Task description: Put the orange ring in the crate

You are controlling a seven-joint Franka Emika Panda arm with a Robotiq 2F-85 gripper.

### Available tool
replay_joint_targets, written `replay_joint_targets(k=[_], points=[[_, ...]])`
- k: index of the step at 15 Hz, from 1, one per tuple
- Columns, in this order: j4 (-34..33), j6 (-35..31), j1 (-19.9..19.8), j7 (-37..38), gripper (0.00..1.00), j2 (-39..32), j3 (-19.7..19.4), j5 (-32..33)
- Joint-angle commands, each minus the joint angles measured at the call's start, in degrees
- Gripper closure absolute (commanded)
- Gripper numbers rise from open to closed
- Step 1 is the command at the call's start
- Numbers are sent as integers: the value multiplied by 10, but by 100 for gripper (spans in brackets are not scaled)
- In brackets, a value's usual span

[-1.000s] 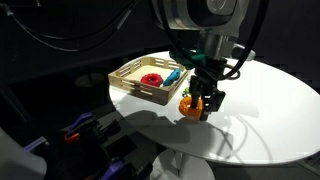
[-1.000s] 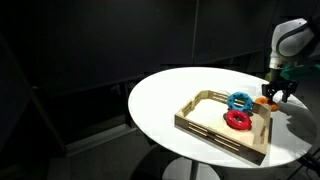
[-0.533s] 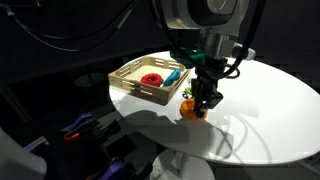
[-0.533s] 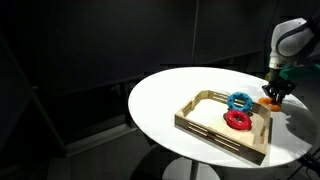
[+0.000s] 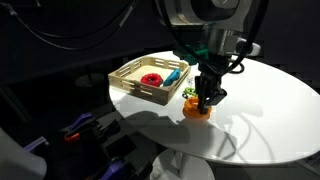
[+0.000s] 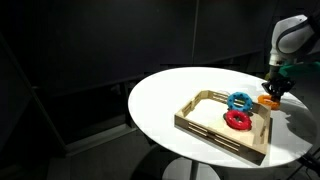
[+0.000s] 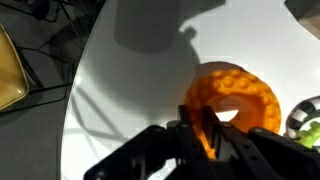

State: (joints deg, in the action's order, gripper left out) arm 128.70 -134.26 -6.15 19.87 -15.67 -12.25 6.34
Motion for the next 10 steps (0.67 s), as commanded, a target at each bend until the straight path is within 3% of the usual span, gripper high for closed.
replay_joint_targets(k=[1, 10], points=[[-3, 28, 3, 0, 93, 33, 4, -9], [-12, 132, 7, -19, 93, 120, 41, -60]])
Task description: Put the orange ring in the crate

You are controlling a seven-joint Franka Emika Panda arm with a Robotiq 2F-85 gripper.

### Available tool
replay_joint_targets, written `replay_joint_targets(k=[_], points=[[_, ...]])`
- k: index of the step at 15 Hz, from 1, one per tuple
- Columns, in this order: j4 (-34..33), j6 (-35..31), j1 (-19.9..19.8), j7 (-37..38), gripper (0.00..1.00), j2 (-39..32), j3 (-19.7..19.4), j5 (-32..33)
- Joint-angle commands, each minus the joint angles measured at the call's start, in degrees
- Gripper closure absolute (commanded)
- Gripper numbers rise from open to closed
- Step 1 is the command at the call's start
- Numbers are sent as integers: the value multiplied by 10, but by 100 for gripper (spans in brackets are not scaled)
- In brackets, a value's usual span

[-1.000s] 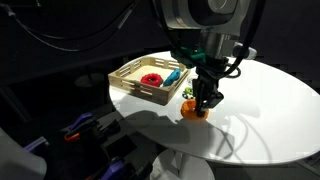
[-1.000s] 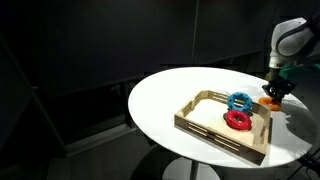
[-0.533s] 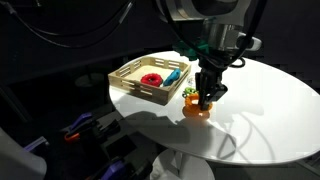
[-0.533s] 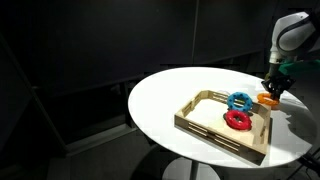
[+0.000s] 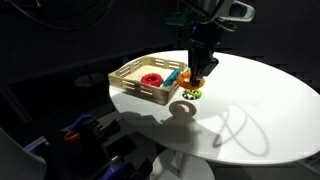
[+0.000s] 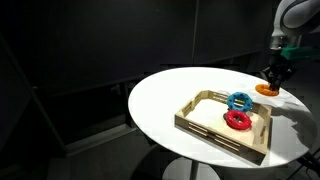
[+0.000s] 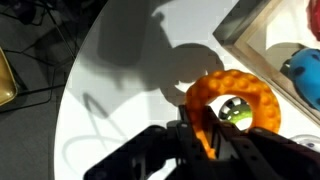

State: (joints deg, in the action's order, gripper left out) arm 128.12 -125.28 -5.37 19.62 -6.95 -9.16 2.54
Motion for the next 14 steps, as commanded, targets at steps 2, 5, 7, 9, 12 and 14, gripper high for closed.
replay_joint_targets(k=[2, 5, 7, 9, 12, 14], points=[[-8, 65, 1, -28, 93, 53, 18, -41], [-11, 90, 5, -44, 93, 70, 30, -71], [-11, 98, 10, -50, 93, 76, 38, -87], [-9, 103, 17, -53, 93, 80, 45, -98], [-5, 103, 27, -59, 93, 81, 58, -112], [-4, 101, 35, -60, 93, 77, 66, -119]])
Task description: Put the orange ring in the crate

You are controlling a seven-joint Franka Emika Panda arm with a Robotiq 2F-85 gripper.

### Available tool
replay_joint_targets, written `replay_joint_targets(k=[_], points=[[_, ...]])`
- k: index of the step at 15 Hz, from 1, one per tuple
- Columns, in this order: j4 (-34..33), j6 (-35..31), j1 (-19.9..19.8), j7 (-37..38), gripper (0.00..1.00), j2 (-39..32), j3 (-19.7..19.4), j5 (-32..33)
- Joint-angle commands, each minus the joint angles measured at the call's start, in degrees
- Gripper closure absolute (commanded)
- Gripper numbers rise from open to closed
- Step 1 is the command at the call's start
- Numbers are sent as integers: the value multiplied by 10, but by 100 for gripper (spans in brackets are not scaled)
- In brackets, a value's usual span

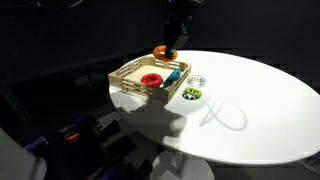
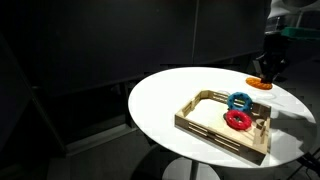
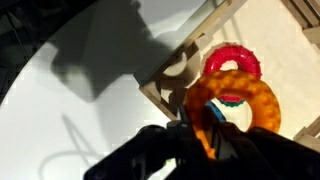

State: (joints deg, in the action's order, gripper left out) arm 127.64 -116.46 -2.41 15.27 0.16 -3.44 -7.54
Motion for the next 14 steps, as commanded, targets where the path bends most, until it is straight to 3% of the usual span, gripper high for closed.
replay_joint_targets(k=[1, 6, 13, 14], points=[[1, 15, 8, -17, 93, 3, 12, -21], [13, 7, 25, -3, 93, -10, 30, -10], [40, -66, 47, 61, 92, -25, 45, 81], [42, -70, 49, 66, 62, -27, 46, 92]])
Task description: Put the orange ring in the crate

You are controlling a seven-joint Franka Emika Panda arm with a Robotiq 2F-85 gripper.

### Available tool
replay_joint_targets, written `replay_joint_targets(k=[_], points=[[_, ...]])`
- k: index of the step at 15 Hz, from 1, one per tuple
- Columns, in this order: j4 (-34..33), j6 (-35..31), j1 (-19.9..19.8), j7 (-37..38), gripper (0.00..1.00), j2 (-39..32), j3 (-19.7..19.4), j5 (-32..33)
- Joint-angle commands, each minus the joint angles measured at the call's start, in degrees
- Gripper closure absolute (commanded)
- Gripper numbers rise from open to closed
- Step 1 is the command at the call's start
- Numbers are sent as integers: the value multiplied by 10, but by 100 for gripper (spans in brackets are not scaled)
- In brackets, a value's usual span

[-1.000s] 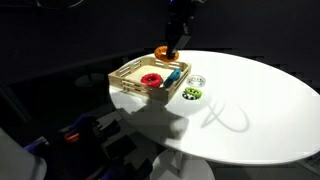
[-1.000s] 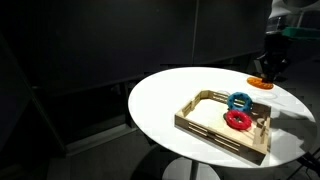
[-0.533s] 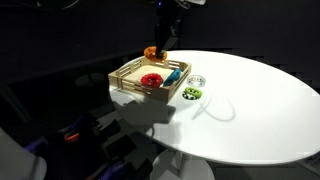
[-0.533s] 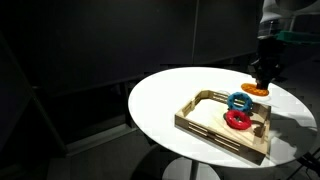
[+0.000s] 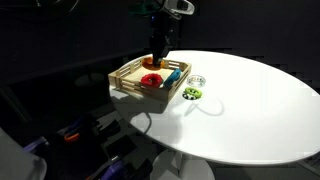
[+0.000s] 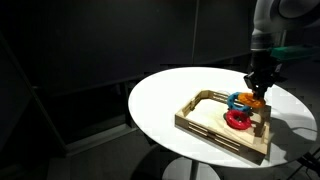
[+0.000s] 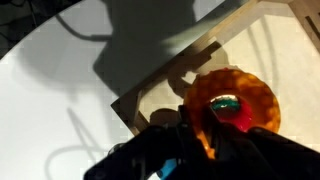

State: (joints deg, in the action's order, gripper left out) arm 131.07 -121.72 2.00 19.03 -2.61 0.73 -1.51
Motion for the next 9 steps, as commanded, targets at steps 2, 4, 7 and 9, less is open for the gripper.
replay_joint_targets(k=[2, 4, 7, 9], points=[[10, -21, 7, 39, 49, -2, 5, 46], [10, -16, 6, 40, 34, -4, 4, 47], [9, -5, 1, 30, 10, 0, -1, 43], [8, 8, -5, 18, 0, 5, -6, 38]])
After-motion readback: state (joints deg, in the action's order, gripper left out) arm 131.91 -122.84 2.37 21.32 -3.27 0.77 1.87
